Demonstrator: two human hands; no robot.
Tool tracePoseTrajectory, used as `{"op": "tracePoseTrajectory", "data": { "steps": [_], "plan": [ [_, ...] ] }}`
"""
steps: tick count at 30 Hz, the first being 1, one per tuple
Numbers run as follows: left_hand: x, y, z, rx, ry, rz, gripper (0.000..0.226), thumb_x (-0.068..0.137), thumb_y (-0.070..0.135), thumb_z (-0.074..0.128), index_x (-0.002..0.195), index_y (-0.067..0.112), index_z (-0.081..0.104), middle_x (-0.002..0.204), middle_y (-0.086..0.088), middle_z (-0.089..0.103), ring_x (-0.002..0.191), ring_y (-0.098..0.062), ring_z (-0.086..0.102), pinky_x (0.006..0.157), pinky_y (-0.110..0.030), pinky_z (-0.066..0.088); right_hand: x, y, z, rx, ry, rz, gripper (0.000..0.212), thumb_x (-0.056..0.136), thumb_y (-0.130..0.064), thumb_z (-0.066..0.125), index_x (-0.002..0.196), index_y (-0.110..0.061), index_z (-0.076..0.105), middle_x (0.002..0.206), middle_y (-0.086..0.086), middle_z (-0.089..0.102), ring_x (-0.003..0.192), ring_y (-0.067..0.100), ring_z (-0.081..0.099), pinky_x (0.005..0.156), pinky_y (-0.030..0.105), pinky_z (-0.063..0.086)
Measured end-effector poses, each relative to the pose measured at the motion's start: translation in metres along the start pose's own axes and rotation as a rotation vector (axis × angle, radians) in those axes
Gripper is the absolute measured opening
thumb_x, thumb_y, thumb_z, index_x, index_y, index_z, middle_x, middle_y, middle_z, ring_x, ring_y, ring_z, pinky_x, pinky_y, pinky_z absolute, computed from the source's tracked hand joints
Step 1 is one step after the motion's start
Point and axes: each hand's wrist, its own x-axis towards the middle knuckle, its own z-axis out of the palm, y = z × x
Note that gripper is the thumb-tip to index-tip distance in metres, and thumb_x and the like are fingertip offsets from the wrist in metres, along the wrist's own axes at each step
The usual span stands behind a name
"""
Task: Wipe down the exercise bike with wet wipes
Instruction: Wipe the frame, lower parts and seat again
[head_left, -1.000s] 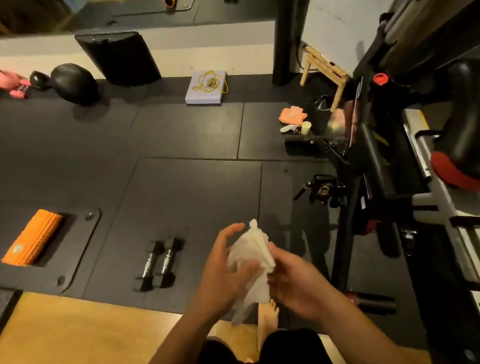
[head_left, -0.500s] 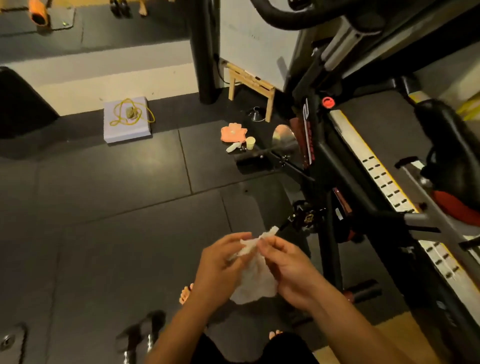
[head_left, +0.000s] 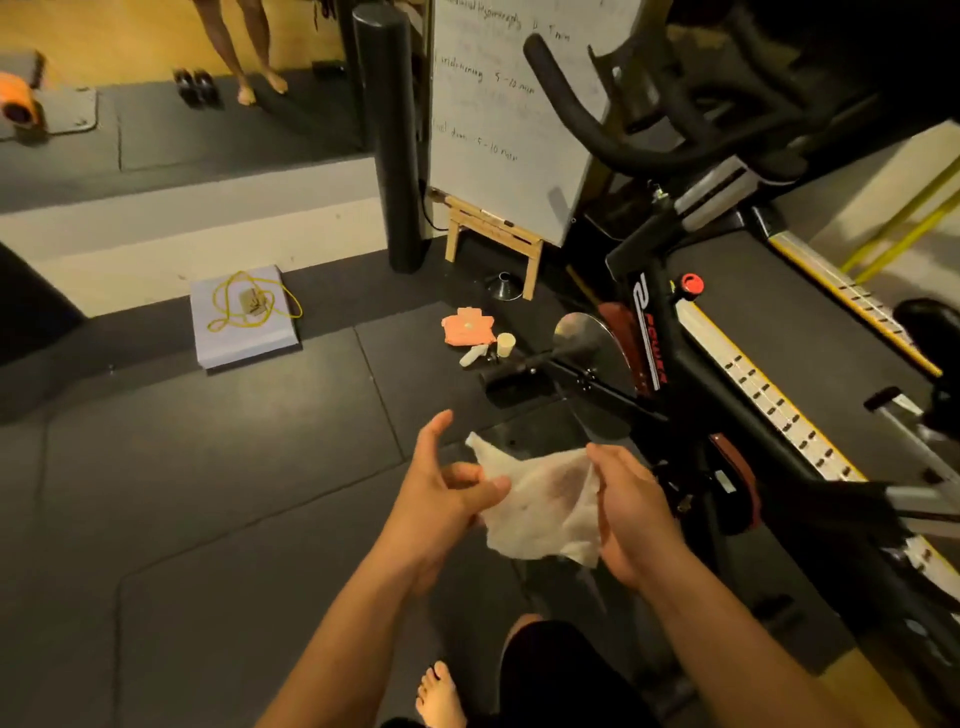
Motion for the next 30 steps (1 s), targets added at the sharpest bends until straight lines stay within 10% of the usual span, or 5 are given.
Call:
{"op": "tracePoseTrajectory", "data": {
  "steps": [7, 12, 17, 22, 30],
  "plan": [
    [0.05, 0.032, -0.058, 0.399, -0.172, 0.176, 0.048, 0.08, 0.023, 0.08, 0.124, 0.027, 0.063, 0.089, 0.006, 0.07, 0.087, -0.01, 0.068, 0.084, -0.031, 0.058, 0.031, -0.03, 0.079, -0.032, -0.146, -0.103, 0.022, 0.099, -0.012, 0.05, 0.107, -0.028, 0.064, 0.11, 0.008, 0.064, 0.094, 0.026, 0.067, 0.059, 0.033, 0.057],
    [0.105, 0.053, -0.1, 0.77, 0.102, 0.347, 0.006, 0.086, 0.026, 0.074, 0.088, 0.031, 0.072, 0.088, 0.012, 0.064, 0.081, -0.006, 0.062, 0.069, -0.018, 0.05, 0.083, -0.04, 0.13, -0.12, -0.313, -0.115, 0.03, 0.097, -0.009, 0.051, 0.107, -0.03, 0.07, 0.111, 0.0, 0.066, 0.094, 0.017, 0.069, 0.073, 0.036, 0.06],
    [0.156, 0.098, -0.151, 0.84, 0.154, 0.476, 0.016, 0.078, 0.031, 0.079, 0.075, 0.034, 0.064, 0.099, 0.018, 0.062, 0.096, -0.002, 0.057, 0.079, -0.012, 0.043, 0.136, -0.057, 0.19, -0.517, -0.509, -0.224, 0.031, 0.08, -0.005, 0.076, 0.108, -0.014, 0.068, 0.105, 0.007, 0.069, 0.099, 0.022, 0.067, 0.082, 0.028, 0.056],
    [0.217, 0.135, -0.172, 0.512, 0.145, 0.306, 0.018, 0.088, 0.011, 0.072, 0.076, 0.012, 0.058, 0.064, 0.015, 0.06, 0.059, 0.001, 0.055, 0.052, -0.015, 0.043, 0.186, -0.089, 0.232, -0.514, -0.359, -0.212, 0.021, 0.089, -0.016, 0.068, 0.109, -0.014, 0.065, 0.109, 0.0, 0.063, 0.1, 0.011, 0.062, 0.079, 0.018, 0.051],
    [0.344, 0.18, -0.142, 0.338, 0.099, 0.295, 0.005, 0.098, 0.014, 0.057, 0.093, 0.015, 0.058, 0.084, -0.004, 0.062, 0.071, -0.007, 0.061, 0.058, -0.021, 0.051, 0.254, -0.139, 0.293, 0.056, 0.083, -0.155, 0.017, 0.101, -0.015, 0.045, 0.098, -0.024, 0.059, 0.096, 0.009, 0.066, 0.084, 0.021, 0.063, 0.067, 0.034, 0.053]
  ]
}}
